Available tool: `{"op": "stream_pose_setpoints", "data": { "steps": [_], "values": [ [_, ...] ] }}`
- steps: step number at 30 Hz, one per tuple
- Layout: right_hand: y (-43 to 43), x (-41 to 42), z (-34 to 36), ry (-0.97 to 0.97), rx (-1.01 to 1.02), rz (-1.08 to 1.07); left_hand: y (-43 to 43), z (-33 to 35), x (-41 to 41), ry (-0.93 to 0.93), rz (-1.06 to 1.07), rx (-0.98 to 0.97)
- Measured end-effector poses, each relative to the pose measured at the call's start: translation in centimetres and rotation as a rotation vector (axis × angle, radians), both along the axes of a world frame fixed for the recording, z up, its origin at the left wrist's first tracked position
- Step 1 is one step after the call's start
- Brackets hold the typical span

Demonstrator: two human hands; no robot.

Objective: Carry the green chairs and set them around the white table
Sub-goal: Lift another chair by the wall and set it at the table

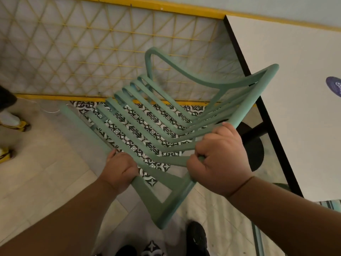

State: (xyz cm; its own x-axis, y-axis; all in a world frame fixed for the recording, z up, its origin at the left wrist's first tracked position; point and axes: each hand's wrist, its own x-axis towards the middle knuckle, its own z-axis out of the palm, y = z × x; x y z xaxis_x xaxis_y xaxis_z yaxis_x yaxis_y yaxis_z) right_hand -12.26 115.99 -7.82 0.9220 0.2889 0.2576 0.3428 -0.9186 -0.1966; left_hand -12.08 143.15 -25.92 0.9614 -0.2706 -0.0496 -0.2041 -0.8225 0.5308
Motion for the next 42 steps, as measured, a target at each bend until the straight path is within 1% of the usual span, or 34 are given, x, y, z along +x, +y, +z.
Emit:
{"op": "stream_pose_setpoints", "data": {
  "steps": [3, 6, 13, 16, 21, 24, 25, 28, 29, 30, 31, 33, 35, 36, 37, 39, 42],
  "values": [
    [1.5, -0.9, 0.0, -0.008, 0.039, -0.032, 1.6, 0.0, 0.4, -0.024, -0.032, -0.038],
    [3.4, -2.4, -0.1, 0.0, 0.032, -0.053, 3.8, -0.1, 1.0, 0.029, -0.062, -0.043],
    [6.3, -3.6, -0.8, -0.022, 0.046, -0.071, 7.5, 0.4, 2.8, 0.029, -0.154, -0.085],
    [6.8, -3.3, -0.8, -0.005, 0.04, -0.086, 8.1, 0.7, 3.6, 0.053, -0.185, -0.059],
    [6.9, -3.1, -1.0, 0.012, 0.056, -0.092, 8.4, 1.1, 3.9, 0.114, -0.164, -0.021],
    [6.8, -3.1, -1.0, 0.009, 0.057, -0.082, 8.4, 1.6, 4.1, 0.143, -0.198, 0.067],
    [6.7, -3.1, -1.1, 0.006, 0.055, -0.076, 8.2, 2.4, 4.2, 0.187, -0.194, 0.098],
    [6.5, -3.1, -0.9, 0.034, 0.04, -0.066, 6.7, 5.4, 4.1, 0.36, -0.209, 0.292],
    [6.4, -3.2, -0.7, 0.069, 0.023, -0.06, 6.2, 6.5, 4.0, 0.392, -0.178, 0.33],
    [6.4, -3.2, -0.4, 0.111, 0.002, -0.055, 5.5, 8.0, 3.6, 0.406, -0.09, 0.299],
    [6.3, -3.3, -0.1, 0.151, -0.017, -0.048, 4.8, 9.5, 3.3, 0.397, -0.015, 0.235],
    [5.9, -3.0, 0.7, 0.23, -0.041, -0.017, 3.6, 13.0, 2.0, 0.316, 0.086, 0.047],
    [4.9, -2.7, 1.6, 0.287, -0.027, 0.049, 1.7, 17.3, 0.0, 0.266, 0.13, -0.072],
    [4.2, -2.4, 1.9, 0.291, -0.018, 0.086, 0.5, 19.6, -1.1, 0.244, 0.138, -0.102],
    [3.4, -1.9, 2.3, 0.287, -0.008, 0.118, -0.7, 21.4, -2.1, 0.227, 0.149, -0.097],
    [1.6, -0.7, 2.8, 0.258, 0.002, 0.168, -3.3, 24.0, -3.7, 0.175, 0.138, 0.003],
    [-1.3, 1.8, 3.1, 0.18, -0.04, 0.218, -6.3, 24.2, -4.9, 0.141, 0.098, 0.167]
  ]
}}
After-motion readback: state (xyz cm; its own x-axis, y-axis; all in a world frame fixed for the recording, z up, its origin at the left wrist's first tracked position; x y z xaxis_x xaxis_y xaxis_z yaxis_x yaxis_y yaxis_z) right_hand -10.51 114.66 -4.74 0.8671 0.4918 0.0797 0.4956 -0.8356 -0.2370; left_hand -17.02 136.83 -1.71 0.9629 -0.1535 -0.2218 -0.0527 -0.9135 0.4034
